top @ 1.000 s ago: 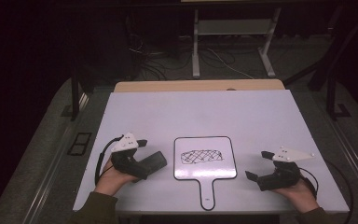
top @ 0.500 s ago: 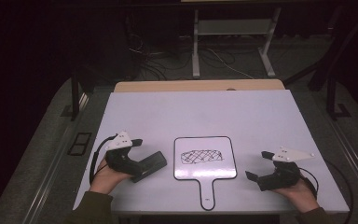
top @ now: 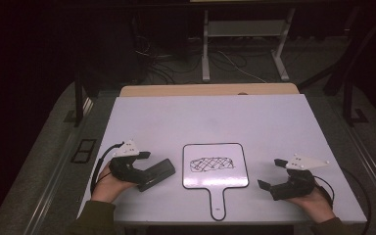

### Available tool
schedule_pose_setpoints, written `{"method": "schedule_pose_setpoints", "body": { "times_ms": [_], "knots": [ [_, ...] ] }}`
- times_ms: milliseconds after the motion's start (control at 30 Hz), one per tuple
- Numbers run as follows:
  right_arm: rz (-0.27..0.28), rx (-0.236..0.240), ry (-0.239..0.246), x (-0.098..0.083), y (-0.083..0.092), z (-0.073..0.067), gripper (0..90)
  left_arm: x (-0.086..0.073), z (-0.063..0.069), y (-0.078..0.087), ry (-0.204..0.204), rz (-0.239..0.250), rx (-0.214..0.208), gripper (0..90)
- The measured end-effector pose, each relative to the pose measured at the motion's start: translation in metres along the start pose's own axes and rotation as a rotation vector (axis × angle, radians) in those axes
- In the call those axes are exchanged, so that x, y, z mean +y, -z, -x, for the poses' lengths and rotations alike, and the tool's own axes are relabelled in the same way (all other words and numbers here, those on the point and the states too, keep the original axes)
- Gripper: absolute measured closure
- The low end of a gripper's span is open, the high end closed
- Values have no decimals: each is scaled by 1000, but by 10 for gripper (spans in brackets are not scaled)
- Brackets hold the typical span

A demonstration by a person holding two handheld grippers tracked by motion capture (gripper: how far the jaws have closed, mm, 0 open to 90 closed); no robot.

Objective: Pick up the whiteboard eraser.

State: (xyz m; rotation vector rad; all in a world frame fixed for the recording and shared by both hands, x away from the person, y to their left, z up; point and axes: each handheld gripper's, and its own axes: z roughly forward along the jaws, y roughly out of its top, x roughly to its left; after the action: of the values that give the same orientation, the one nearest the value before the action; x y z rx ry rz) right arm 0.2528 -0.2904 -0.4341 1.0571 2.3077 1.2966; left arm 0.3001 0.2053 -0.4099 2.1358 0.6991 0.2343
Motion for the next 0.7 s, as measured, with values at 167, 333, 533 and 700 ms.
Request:
{"method": "schedule_pose_setpoints", "body": {
  "times_ms": [167,333,533,700],
  "knots": [
    [-2,2,0,0,-1,1,0,-3,-2,-7,-23,-75,-4,222],
    [-4,4,-2,0,-1,0,0,-4,0,-14,-33,-107,-15,221],
    [-6,3,-2,0,-1,1,0,-6,1,-21,-51,-170,-10,229],
    [-7,4,-2,0,-1,0,0,-7,2,-27,-57,-199,0,238]
  ]
}}
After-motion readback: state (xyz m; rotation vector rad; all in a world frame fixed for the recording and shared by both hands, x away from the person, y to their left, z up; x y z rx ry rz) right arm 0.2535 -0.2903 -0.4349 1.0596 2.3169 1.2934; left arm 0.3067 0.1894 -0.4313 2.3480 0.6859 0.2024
